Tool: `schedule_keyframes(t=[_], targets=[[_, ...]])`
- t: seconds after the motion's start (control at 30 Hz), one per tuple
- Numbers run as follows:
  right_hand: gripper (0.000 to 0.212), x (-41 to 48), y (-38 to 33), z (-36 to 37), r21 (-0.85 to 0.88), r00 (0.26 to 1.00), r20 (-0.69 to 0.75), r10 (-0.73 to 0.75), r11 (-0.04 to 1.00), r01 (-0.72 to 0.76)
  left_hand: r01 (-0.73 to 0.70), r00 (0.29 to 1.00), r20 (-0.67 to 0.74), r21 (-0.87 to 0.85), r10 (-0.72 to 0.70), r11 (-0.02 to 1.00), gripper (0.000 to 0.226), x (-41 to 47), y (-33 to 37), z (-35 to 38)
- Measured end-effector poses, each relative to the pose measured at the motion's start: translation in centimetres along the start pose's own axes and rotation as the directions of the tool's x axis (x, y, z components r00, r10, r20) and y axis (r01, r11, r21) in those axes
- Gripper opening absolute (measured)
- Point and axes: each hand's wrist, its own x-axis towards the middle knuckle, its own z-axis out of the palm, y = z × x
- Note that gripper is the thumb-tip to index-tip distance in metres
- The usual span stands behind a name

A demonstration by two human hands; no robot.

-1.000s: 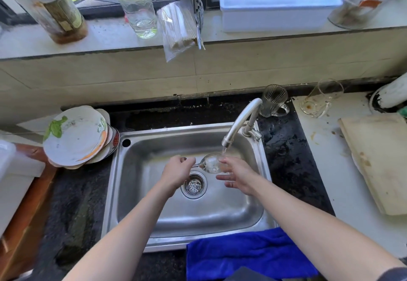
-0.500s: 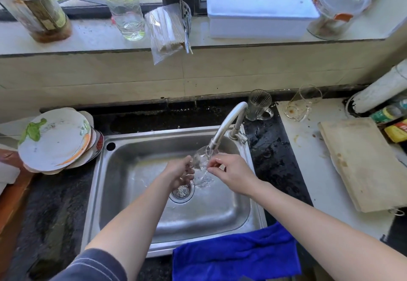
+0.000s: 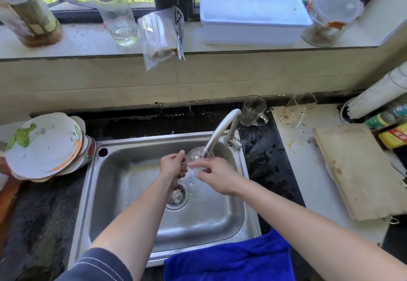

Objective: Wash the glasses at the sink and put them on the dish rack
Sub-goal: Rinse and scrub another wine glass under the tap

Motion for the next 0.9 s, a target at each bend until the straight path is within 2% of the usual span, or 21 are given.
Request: schedule_keyframes(t=[0.1,0.17,0.27,0.37,0.5,0.63,0.73,0.9], targets=[[0.027,-0.5,0.3,-1.3,-0.118,0.999,0.038,0.031,0.993,-0.026,-0.007,1.000,0.006,0.017,0.007,1.000,0.028,-0.2,-0.3,-0.4],[0.033,-0.3,-0.1,-1.4,-0.209,0.999,0.030,0.019,0.978,-0.012,0.000,1.000,0.030,0.016,-0.001,1.000,0.028,-0.3,-0.5,0.0],[0.035,-0.2,-0.6,-0.6,-0.214,0.997,0.069,-0.017,0.976,0.031,0.027,0.999,0.039,-0.002,-0.027,1.000,0.027,-0.1,-0.3,-0.3],[0.033,-0.6,0.7,-1.5,-0.281,0.995,0.101,-0.001,0.959,0.029,0.026,0.999,0.038,0.065,-0.028,0.998,0.025,0.1,-0.6,-1.6],[0.043,-0.4,-0.6,-0.4,-0.382,0.993,0.091,-0.078,0.918,0.107,0.047,0.993,0.099,0.110,-0.058,0.993,0.018,-0.2,-0.6,-1.0],[0.037,-1.4,0.6,-1.0,-0.431,0.977,0.159,-0.144,0.880,0.200,0.052,0.991,0.110,0.224,-0.078,0.973,0.022,-0.2,-0.5,-2.4],[0.042,-1.2,0.6,-0.5,-0.491,0.969,0.144,-0.198,0.836,0.244,0.055,0.985,0.141,0.295,-0.100,0.954,0.024,-0.8,-0.2,-2.1],[0.037,-1.8,1.6,-0.5,-0.476,0.937,0.158,-0.312,0.807,0.349,0.053,0.982,0.154,0.338,-0.111,0.940,0.020,-0.9,-0.2,-3.2]])
